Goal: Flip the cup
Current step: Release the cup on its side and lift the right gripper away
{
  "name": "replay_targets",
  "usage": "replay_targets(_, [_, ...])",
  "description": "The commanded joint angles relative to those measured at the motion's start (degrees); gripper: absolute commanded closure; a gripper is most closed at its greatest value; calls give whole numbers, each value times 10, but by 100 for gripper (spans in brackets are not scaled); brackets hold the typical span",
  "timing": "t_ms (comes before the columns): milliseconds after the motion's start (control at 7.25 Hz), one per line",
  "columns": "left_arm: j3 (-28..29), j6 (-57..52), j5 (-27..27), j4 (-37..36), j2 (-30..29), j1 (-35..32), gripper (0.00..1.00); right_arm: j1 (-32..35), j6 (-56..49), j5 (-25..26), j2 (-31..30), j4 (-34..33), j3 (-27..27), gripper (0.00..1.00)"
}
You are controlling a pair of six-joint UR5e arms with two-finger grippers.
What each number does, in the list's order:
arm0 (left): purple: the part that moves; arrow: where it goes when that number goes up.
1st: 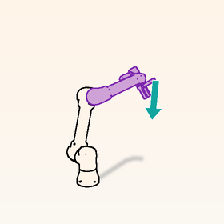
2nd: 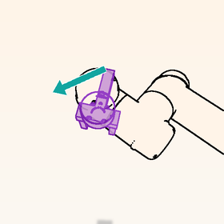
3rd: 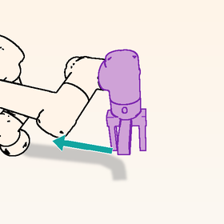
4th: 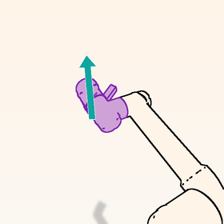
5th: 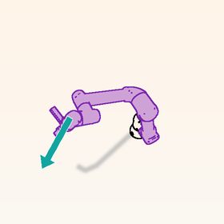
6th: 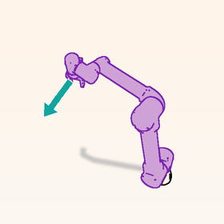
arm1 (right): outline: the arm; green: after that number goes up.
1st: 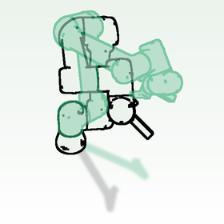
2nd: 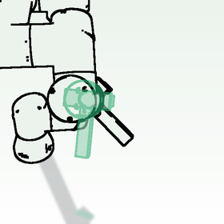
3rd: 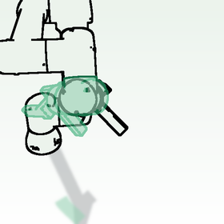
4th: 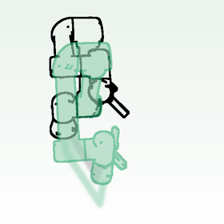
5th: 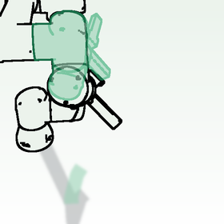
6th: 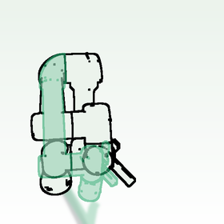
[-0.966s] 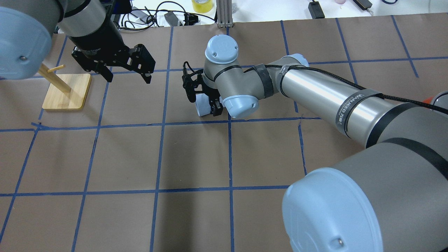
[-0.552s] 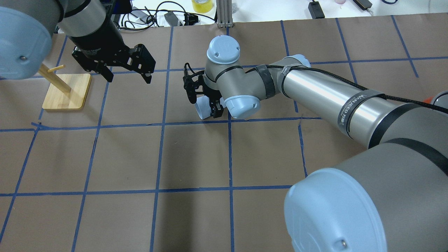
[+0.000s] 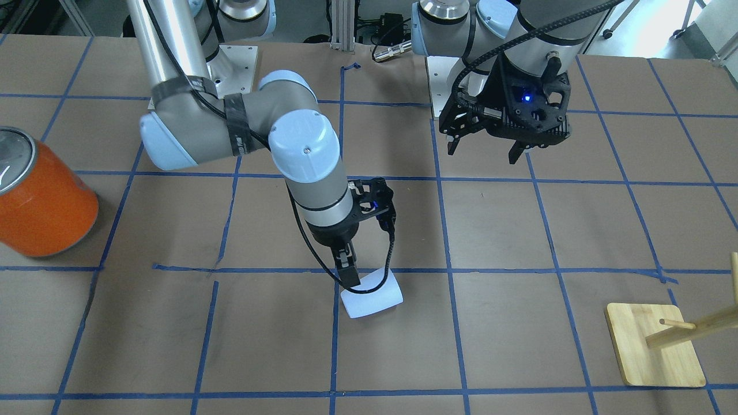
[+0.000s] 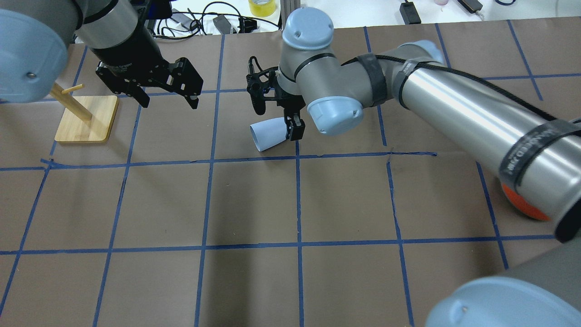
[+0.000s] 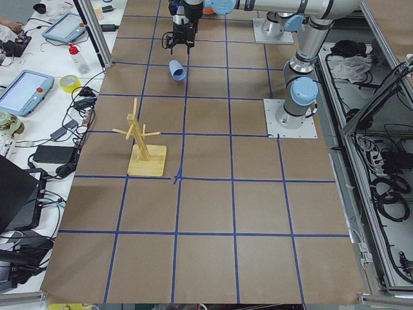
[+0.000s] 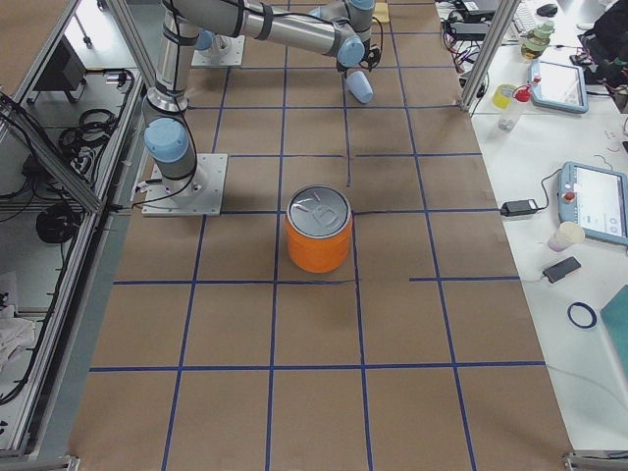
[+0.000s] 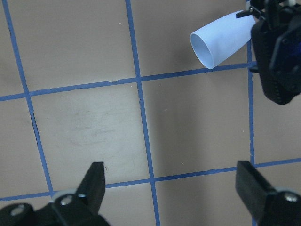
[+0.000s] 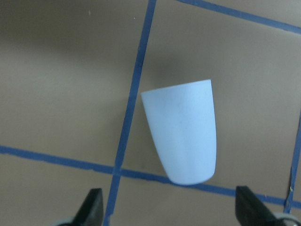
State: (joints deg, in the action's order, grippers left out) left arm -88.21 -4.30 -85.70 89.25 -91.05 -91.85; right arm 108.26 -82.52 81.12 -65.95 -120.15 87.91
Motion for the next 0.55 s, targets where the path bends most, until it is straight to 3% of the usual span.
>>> replay_targets(0, [-20,-4,44,0,6,10,0,-68,36,1,-110,119,1,0])
replay_targets(414, [-23,-33,89,-63,-2,88,0,-185,94,1,-216,274,2,0])
